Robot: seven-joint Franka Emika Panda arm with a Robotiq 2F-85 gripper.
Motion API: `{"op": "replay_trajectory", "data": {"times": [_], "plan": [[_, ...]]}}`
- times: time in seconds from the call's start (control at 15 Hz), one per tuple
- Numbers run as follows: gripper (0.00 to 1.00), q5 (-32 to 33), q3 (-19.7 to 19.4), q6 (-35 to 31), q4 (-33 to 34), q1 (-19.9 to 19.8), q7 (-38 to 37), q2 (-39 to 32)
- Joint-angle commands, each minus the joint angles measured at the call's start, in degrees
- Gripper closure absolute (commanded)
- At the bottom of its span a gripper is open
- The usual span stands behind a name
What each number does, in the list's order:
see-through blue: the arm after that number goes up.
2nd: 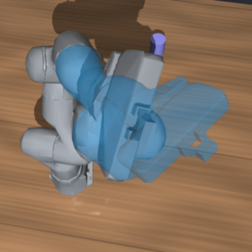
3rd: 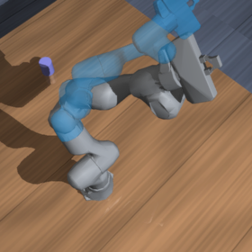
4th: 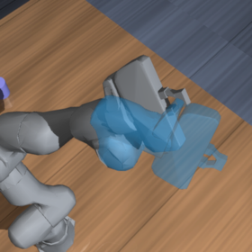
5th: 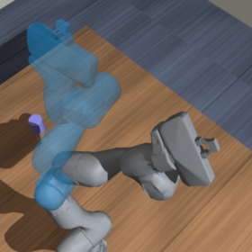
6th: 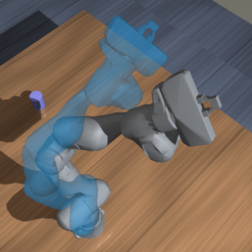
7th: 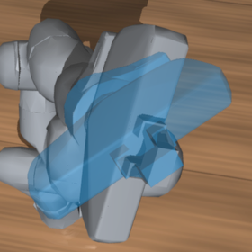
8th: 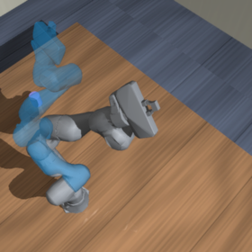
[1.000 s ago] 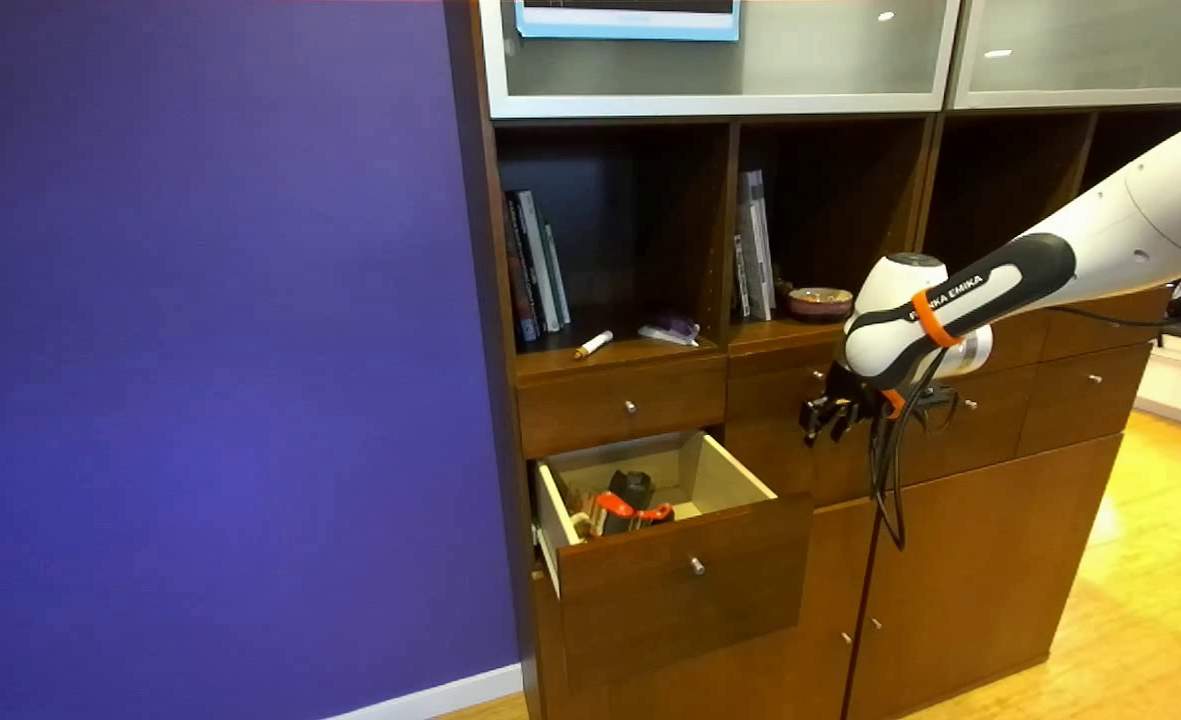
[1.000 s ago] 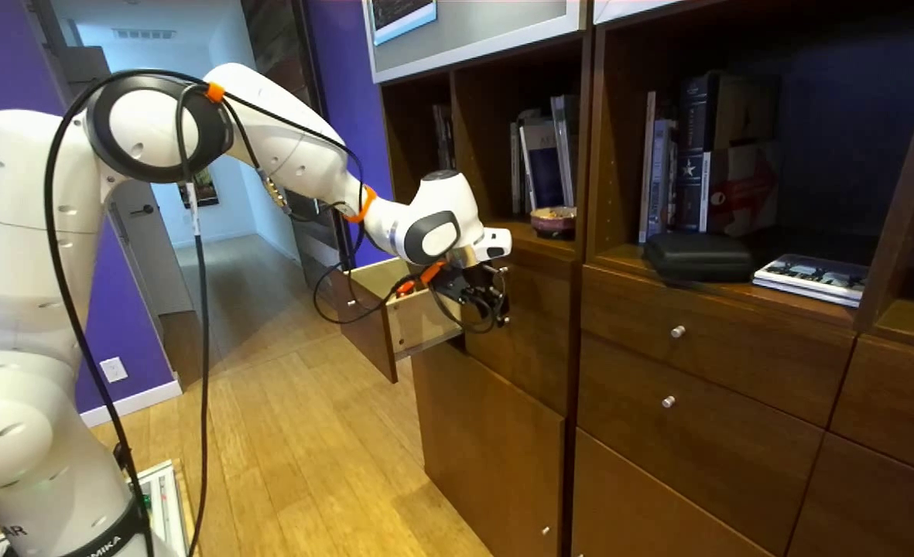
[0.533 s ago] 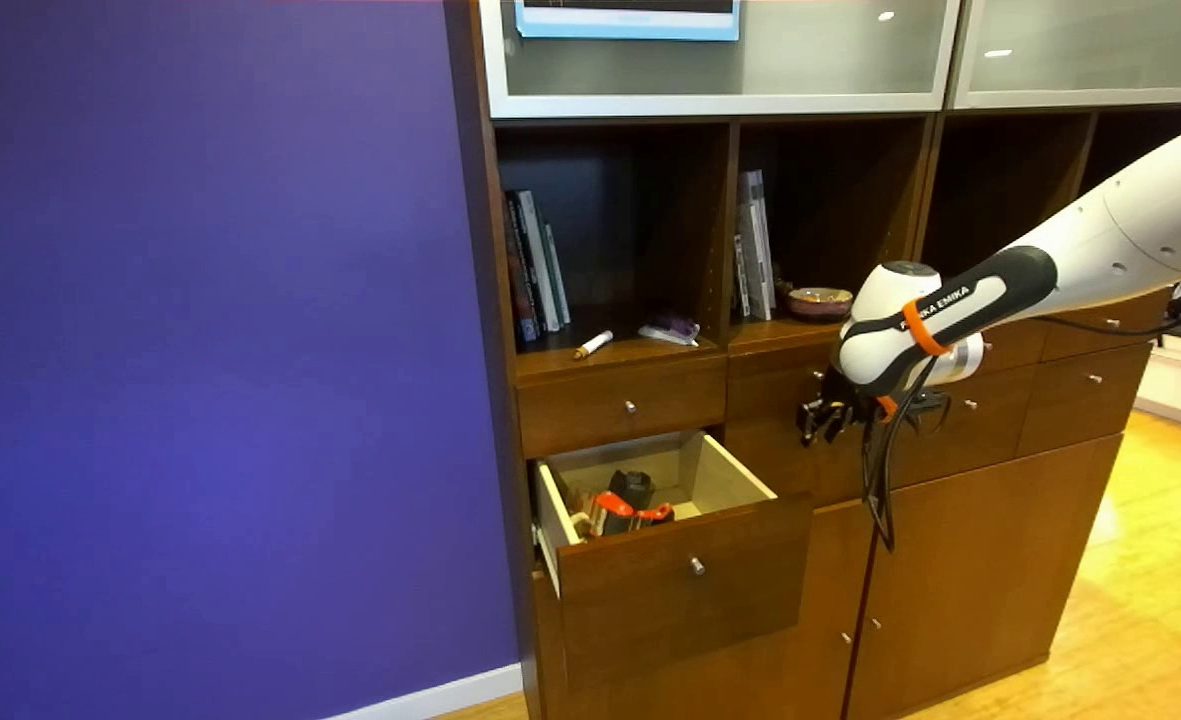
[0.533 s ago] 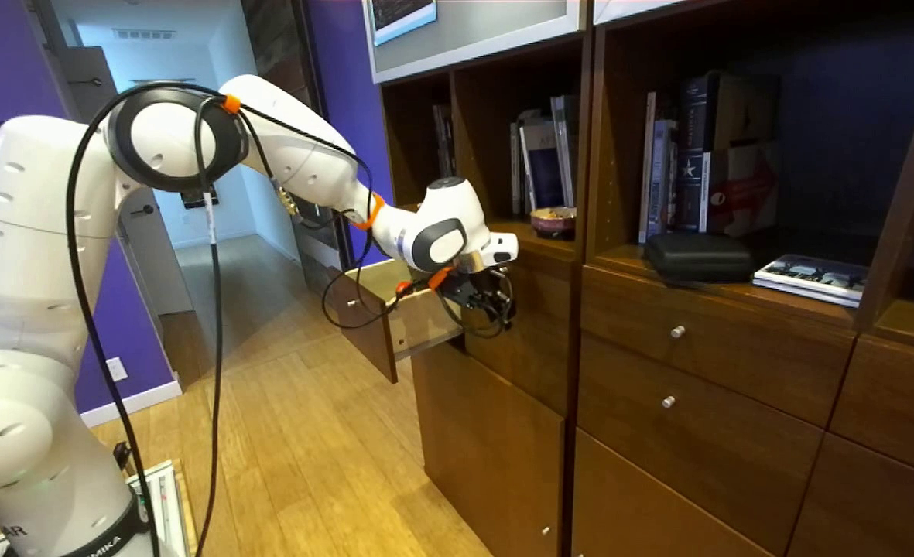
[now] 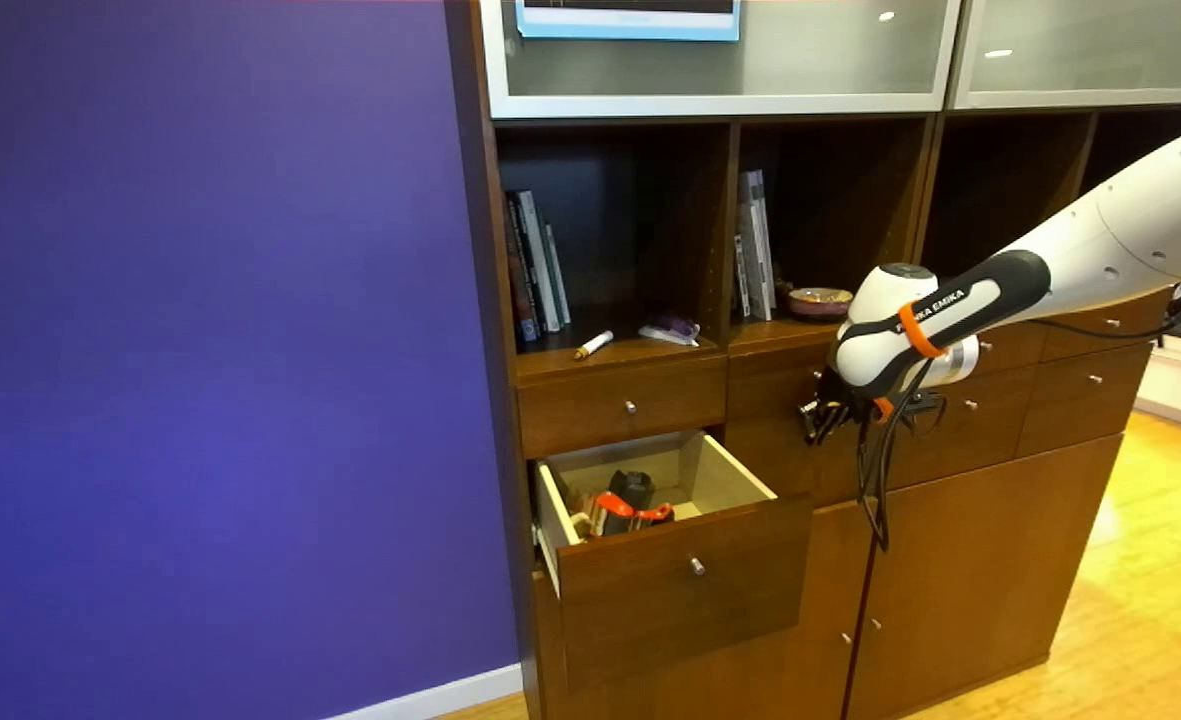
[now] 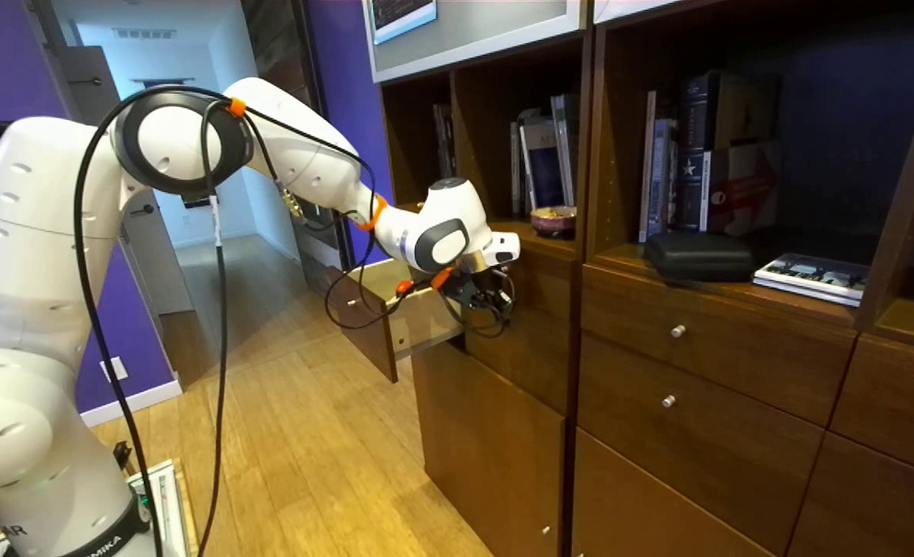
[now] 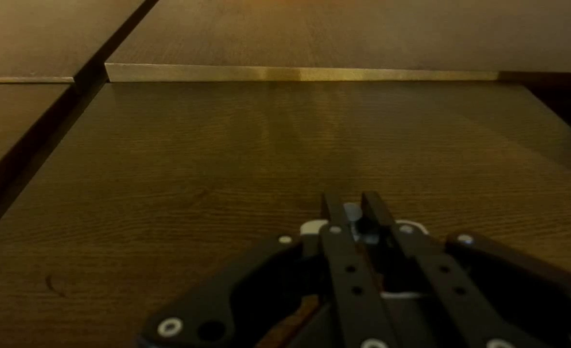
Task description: Open the second top drawers on the left
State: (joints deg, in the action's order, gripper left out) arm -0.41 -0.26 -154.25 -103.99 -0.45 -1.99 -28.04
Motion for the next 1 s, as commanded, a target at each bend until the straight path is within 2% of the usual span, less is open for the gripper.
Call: {"op": "replay_trajectory", "data": {"times": [0.0, 0.33, 0.93], "plan": [[0.96, 1.11, -1.79, 7.43, -0.27, 1.43, -2.92, 1.38], [0.96, 0.27, -1.23, 16.77, -4.74, 1.03, -3.20, 6.74], [0.96, -0.85, -0.88, 21.38, -17.06, 0.35, -3.72, 15.98]]}}
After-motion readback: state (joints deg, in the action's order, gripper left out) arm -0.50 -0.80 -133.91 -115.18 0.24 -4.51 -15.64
